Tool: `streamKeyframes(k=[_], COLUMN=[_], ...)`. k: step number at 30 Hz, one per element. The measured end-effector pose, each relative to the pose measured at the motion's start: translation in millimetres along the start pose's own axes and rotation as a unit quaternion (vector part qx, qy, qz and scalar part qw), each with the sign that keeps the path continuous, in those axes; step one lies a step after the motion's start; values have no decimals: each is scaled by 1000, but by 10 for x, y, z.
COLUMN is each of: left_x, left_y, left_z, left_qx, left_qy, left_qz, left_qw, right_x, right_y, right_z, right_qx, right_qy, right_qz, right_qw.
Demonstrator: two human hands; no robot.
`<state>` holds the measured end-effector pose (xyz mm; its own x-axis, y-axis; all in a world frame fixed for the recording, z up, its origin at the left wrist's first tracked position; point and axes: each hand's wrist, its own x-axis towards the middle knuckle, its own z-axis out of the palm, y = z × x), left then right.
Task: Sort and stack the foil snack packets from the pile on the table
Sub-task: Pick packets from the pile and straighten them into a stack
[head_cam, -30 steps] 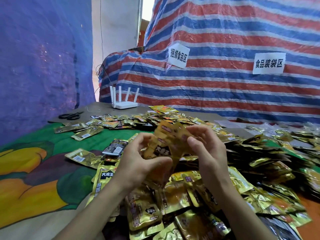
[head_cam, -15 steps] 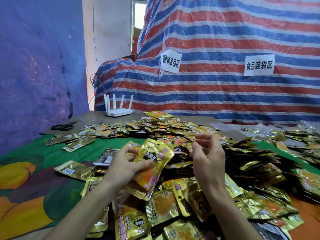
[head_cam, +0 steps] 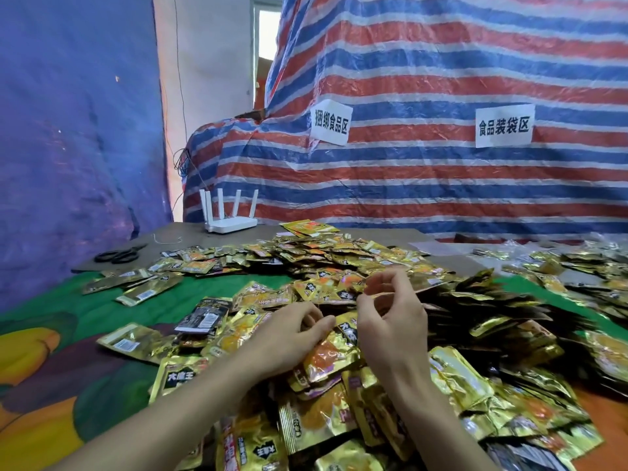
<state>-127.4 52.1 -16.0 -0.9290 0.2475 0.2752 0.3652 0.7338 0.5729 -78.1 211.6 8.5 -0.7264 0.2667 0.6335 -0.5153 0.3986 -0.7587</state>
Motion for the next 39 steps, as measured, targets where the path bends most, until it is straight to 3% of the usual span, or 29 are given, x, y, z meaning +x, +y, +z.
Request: streamKeyframes(k=[4, 7, 9, 12, 18, 21, 26, 29, 36, 39], left_x=[-84, 4, 114, 317, 533, 674, 999, 1202, 1571, 1608], left_y=[-140, -319, -532, -968, -1895, -2249, -2568, -2615, -2688, -2750], left_z=[-128, -362, -546, -812, -1176, -1292, -1255, -1167, -1190, -1167], left_qx=[-36, -21, 31, 163, 218, 269, 244, 246, 379, 429], left_qy=[49, 78, 92, 116, 189, 154, 91, 101, 22, 43], left_qz=[18, 9, -14, -84, -240, -309, -342, -343, -273, -251], left_qw=[998, 997, 995, 976, 927, 899, 903, 901, 884, 867], right_x=[-39, 103, 317, 742, 1436, 1689, 1972, 2065, 2298, 2333], right_y=[-138, -286, -360, -332, 156, 399, 833, 1147, 1572, 1582], right_z=[41, 117, 222, 507, 1260, 1585, 2054, 2276, 2595, 2638], right_qx=[-27, -119, -205, -321, -414, -462, -522, -548, -530, -517], right_qy=[-20, -103, -177, -264, -401, -434, -447, -434, -418, -409], right_qz=[-22, -97, -131, -117, -63, -77, -59, -34, 28, 27], right_qw=[999, 983, 954, 902, 815, 770, 724, 715, 738, 752])
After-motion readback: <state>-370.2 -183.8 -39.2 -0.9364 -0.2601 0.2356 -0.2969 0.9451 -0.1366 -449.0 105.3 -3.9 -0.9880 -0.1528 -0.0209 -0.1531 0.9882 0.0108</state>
